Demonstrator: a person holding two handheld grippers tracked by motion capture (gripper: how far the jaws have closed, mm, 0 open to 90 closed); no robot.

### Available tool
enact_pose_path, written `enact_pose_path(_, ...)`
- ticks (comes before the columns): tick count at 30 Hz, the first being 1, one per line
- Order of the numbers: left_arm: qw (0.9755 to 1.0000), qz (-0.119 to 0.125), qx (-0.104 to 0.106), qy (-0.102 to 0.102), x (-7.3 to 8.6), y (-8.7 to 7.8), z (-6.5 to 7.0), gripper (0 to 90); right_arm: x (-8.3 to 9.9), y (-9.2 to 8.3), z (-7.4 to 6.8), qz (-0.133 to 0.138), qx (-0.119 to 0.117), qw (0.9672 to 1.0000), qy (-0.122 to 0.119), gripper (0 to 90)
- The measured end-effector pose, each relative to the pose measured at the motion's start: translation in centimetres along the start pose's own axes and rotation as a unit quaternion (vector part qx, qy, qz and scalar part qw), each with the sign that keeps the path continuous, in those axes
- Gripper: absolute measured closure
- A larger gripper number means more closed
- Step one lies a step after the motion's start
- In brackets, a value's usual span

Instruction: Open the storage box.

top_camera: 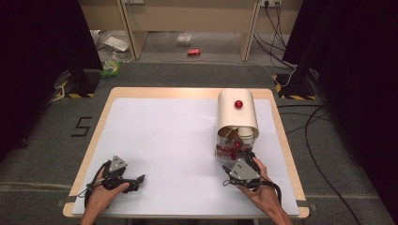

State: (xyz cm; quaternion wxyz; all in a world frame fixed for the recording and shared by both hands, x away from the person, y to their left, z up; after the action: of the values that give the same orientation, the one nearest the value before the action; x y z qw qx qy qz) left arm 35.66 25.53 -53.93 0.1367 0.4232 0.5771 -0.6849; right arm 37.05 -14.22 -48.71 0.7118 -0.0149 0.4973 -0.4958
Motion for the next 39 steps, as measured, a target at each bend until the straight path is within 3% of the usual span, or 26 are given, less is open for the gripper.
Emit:
enact_pose_path(17,1.0,0.0,0.0,0.0,0.0,0.0,0.0,4.7,0.0,-1.3,-0.5,0.018,-0.035,0.9988,0.029,29.6)
enact_pose_path(39,1.0,0.0,0.0,-0.001,0.0,0.0,0.0,4.8,0.0,-2.2,-0.9,0.027,-0.06,0.9966,0.05,30.1)
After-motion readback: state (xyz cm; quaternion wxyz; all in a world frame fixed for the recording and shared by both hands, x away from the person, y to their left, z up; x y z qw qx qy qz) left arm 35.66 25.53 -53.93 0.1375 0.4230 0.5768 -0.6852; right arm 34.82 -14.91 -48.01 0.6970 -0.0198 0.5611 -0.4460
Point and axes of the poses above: each handheld gripper's, and its own axes: y roughly forward along the jaws, x roughly out of its underside, z roughly to its right, the point moved 5 cm from there along y, roughly forward along the jaws, and after that the axes turned 5 degrees about -x, right-handed, at the moved point
